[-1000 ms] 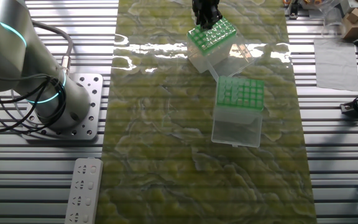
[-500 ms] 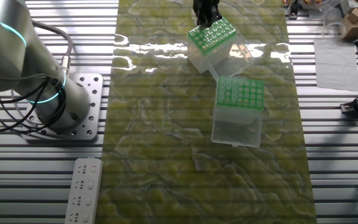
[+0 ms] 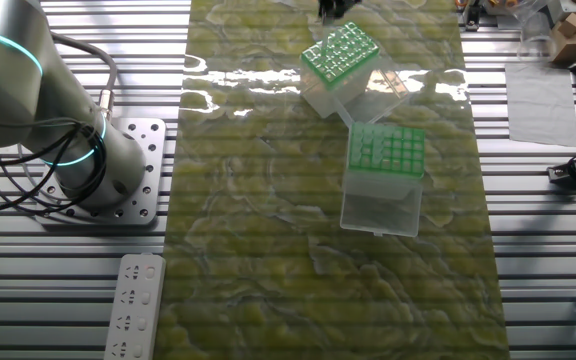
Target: Transfer all large pipette tips from one holder to another
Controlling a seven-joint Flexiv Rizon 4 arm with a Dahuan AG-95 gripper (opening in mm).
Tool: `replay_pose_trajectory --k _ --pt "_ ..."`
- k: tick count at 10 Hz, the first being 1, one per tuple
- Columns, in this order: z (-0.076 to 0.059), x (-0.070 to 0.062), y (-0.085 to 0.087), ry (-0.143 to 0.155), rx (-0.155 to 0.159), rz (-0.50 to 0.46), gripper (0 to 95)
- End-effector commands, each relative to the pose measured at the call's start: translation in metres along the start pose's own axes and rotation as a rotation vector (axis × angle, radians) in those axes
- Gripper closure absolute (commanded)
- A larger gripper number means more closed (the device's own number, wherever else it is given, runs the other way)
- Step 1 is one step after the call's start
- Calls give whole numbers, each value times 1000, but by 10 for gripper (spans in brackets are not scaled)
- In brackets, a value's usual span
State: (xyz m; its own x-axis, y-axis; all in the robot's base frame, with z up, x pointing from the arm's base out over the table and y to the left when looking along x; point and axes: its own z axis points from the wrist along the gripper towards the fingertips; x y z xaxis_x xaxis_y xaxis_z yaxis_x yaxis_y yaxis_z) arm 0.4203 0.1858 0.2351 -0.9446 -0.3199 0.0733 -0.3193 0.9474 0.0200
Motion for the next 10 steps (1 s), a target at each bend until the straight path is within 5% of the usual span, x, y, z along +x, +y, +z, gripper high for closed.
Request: replay_pose_trajectory --k 1,4,7,10 --pt "-24 0 6 9 17 24 950" --pt "-43 -5 8 34 33 27 950" --pt "-79 -3 -12 63 31 3 950" --pt "-106 1 -30 93 97 -62 950"
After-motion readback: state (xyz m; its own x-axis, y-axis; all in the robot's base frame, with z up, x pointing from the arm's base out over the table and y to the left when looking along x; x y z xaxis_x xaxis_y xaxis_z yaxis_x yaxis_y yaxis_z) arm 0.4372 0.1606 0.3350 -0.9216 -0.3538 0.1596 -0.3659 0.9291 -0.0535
